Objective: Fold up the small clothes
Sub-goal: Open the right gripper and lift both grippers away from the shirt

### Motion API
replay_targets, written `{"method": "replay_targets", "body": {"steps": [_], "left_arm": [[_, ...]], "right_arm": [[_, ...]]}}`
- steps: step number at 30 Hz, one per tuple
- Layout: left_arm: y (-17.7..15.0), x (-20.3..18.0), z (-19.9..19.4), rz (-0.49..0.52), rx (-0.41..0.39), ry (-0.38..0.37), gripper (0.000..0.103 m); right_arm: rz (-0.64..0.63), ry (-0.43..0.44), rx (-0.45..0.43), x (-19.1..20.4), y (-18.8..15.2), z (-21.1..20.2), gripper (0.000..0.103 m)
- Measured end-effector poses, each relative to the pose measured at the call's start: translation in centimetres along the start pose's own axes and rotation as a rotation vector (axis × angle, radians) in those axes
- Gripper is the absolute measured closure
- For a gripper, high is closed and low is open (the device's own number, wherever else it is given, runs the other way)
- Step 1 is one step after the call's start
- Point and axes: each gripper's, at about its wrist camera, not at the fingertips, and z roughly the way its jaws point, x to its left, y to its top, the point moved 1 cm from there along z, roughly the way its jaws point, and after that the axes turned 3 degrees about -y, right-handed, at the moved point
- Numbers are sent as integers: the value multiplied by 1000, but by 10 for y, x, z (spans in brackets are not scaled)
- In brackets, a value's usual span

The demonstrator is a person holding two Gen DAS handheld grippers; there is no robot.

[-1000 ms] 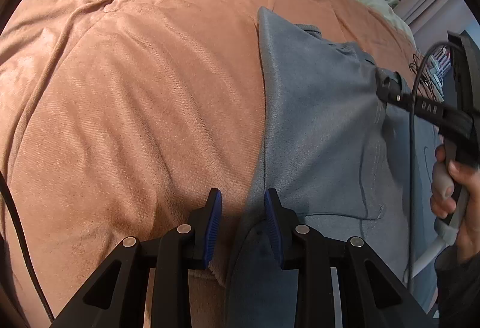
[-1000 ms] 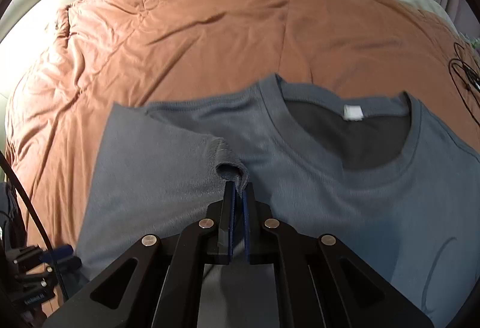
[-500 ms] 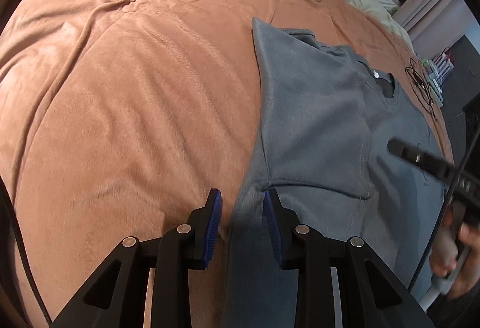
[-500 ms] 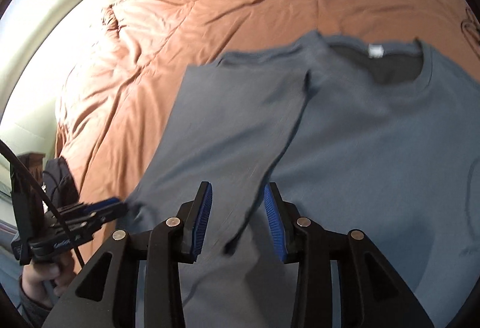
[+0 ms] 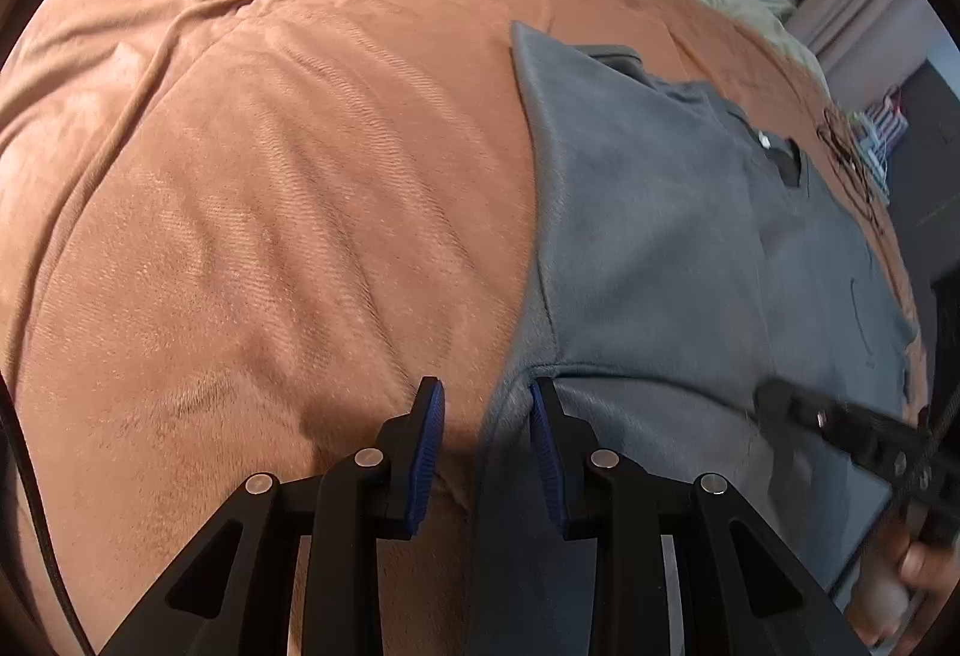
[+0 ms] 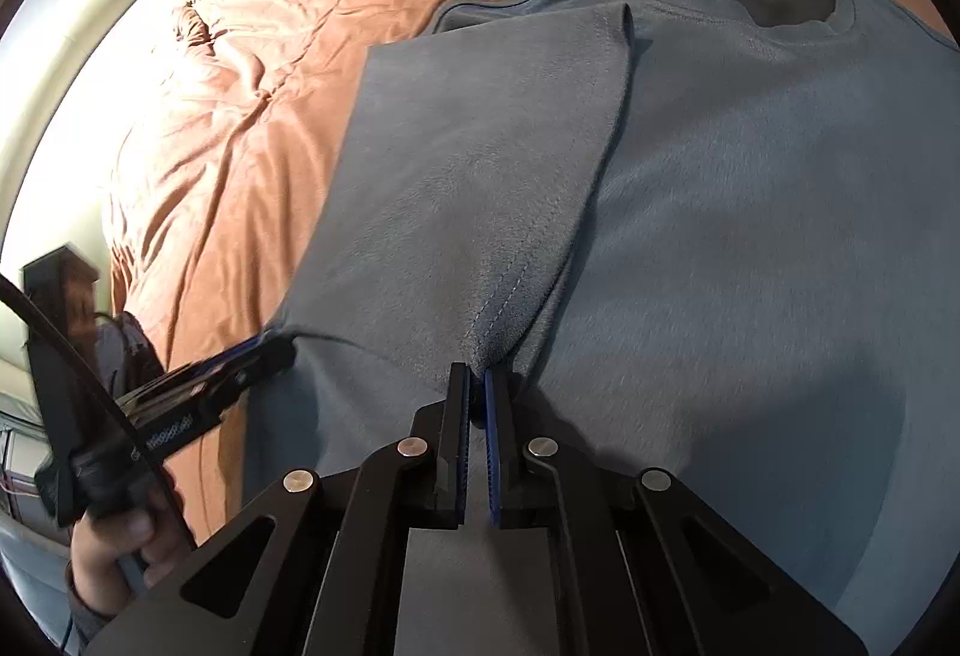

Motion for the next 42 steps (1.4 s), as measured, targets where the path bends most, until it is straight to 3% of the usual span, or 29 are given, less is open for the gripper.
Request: {"method": "replay_targets", "body": {"steps": [4, 10, 12, 14, 15, 18, 20, 24, 28, 32, 37, 39, 42], "left_arm": [[0, 8, -3, -31, -15, -20, 71], [-8, 6, -24, -8, -23, -2, 71], [-10, 4, -36, -9, -34, 3, 71], [-11, -1, -47, -10, -44, 2, 71], [-12, -6, -55, -8, -55, 14, 71], [-16, -22, -72, 8, -77, 17, 64], [-19, -35, -86, 27, -105, 30, 43], [-29, -67, -117, 55, -183, -13, 27], [-37, -100, -135, 116, -221, -17, 23], [-43, -138, -142, 175, -206, -16, 20], [-50, -193, -145, 294, -227, 17, 20], [-51, -215, -142, 326, -208, -29, 14], [-51, -241, -140, 358, -217, -44, 0]], "right_arm": [[-17, -72, 11, -1, 4, 5, 102], [-20, -72, -52, 3, 6, -23, 99], [-11, -60, -82, -1, 1, -38, 86], [1, -55, -132, -7, -8, -59, 34], [2, -59, -152, -10, -12, -69, 31], [4, -68, -184, -22, -25, -96, 31], [6, -105, -237, -31, -36, -121, 31], [15, -136, -373, -50, -62, -179, 31], [7, -207, -448, -77, -88, -224, 31], [-6, -280, -474, -102, -112, -253, 31], [16, -238, -407, -114, -130, -271, 31], [29, -242, -391, -121, -132, -284, 25], [74, -220, -420, -141, -131, -314, 1]]}}
